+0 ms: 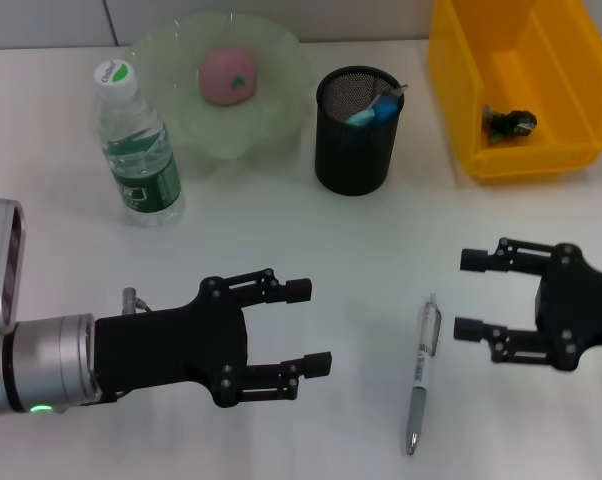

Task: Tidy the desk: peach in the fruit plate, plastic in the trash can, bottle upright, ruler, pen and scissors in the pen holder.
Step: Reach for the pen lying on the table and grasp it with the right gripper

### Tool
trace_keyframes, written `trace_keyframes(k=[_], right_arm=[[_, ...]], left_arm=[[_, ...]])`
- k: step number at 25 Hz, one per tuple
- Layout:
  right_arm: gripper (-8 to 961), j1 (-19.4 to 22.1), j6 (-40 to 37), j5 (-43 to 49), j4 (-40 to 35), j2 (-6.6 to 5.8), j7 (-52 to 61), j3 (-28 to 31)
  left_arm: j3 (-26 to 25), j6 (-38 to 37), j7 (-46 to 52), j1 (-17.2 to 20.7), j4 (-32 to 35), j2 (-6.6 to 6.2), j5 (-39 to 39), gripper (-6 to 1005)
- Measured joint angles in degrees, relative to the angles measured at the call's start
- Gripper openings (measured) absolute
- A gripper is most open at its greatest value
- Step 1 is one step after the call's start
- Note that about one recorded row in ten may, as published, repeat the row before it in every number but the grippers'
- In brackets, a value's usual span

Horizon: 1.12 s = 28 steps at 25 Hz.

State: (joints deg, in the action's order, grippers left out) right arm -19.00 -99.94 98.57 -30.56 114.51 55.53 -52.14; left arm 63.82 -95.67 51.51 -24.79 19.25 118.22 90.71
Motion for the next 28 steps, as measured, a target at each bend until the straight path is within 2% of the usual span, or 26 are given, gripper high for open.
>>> trace_keyframes(k=[1, 2, 3, 7, 8, 10, 12, 13, 14, 17, 18, 19, 22, 23, 24, 27, 28], right_arm=[[720, -0.6, -1.1, 1.1, -4.4, -0.03, 4.7, 0.0], [720, -0.6, -1.1, 1.1, -4.4, -0.03, 4.7, 0.0], [720, -1.7, -2.2, 3.4, -8.6, -0.31, 8.7, 0.0], [719, -4.1, -4.2, 7.3, -14.3, -0.9, 14.0, 0.0], [719, -6.9, -6.0, 11.1, -18.5, -1.18, 17.8, 0.0], [719, -8.1, -6.8, 12.8, -20.2, -1.24, 19.2, 0.0], [719, -11.1, -8.1, 17.4, -23.2, -1.24, 21.3, -0.2], [719, -14.0, -8.5, 21.8, -25.2, -1.02, 22.7, -0.5], [719, -14.0, -8.5, 21.8, -25.2, -1.02, 22.7, -0.5], [718, -18.6, -8.6, 28.5, -26.6, -0.38, 24.1, -2.0], [718, -21.2, -8.6, 31.8, -26.9, 0.22, 24.4, -3.5], [718, -21.2, -8.6, 31.8, -26.9, 0.22, 24.4, -3.5], [718, -25.1, -8.2, 37.6, -27.1, 1.61, 24.4, -6.4], [718, -27.2, -8.0, 40.9, -27.5, 2.72, 24.3, -8.5], [718, -27.2, -8.0, 40.9, -27.5, 2.72, 24.3, -8.5], [719, -28.7, -7.9, 43.5, -28.9, 3.9, 23.6, -12.3], [719, -29.0, -7.4, 43.9, -30.1, 4.33, 22.8, -15.6]], left_arm=[[0.0, 0.0, 0.0, 0.0, 0.0, 0.0, 0.0, 770], [0.0, 0.0, 0.0, 0.0, 0.0, 0.0, 0.0, 770], [0.0, 0.1, -0.1, 0.0, 0.0, 0.03, 0.0, 770], [-0.1, 0.3, -0.3, 0.1, 0.0, 0.16, 0.0, 770], [-0.2, 0.3, -0.3, 0.1, 0.0, 0.17, 0.0, 770], [-0.3, 0.4, -0.3, 0.2, 0.0, 0.18, 0.0, 770], [-0.4, 0.6, -0.5, 0.2, -0.1, 0.2, 0.0, 770], [-0.5, 0.9, -1.1, 0.2, -0.3, 0.25, -0.2, 770], [-0.5, 1.0, -1.3, 0.2, -0.4, 0.29, -0.3, 770], [-0.5, 1.0, -1.4, 0.2, -0.4, 0.33, -0.4, 770], [-0.5, 1.0, -1.4, 0.2, -0.4, 0.33, -0.4, 770], [-0.5, 1.2, -1.1, 0.0, -0.5, 0.34, -0.4, 770], [-1.0, 1.6, -1.0, -0.1, -0.6, 0.34, -0.4, 770], [-1.2, 1.7, -0.7, -0.1, -0.6, 0.34, -0.5, 770], [-1.2, 1.7, -0.4, -0.1, -0.5, 0.33, -0.5, 770], [-1.3, 2.1, 0.6, -0.1, -0.5, 0.16, -0.5, 770], [-1.3, 2.3, 0.6, -0.1, -0.5, 0.16, -0.5, 770]])
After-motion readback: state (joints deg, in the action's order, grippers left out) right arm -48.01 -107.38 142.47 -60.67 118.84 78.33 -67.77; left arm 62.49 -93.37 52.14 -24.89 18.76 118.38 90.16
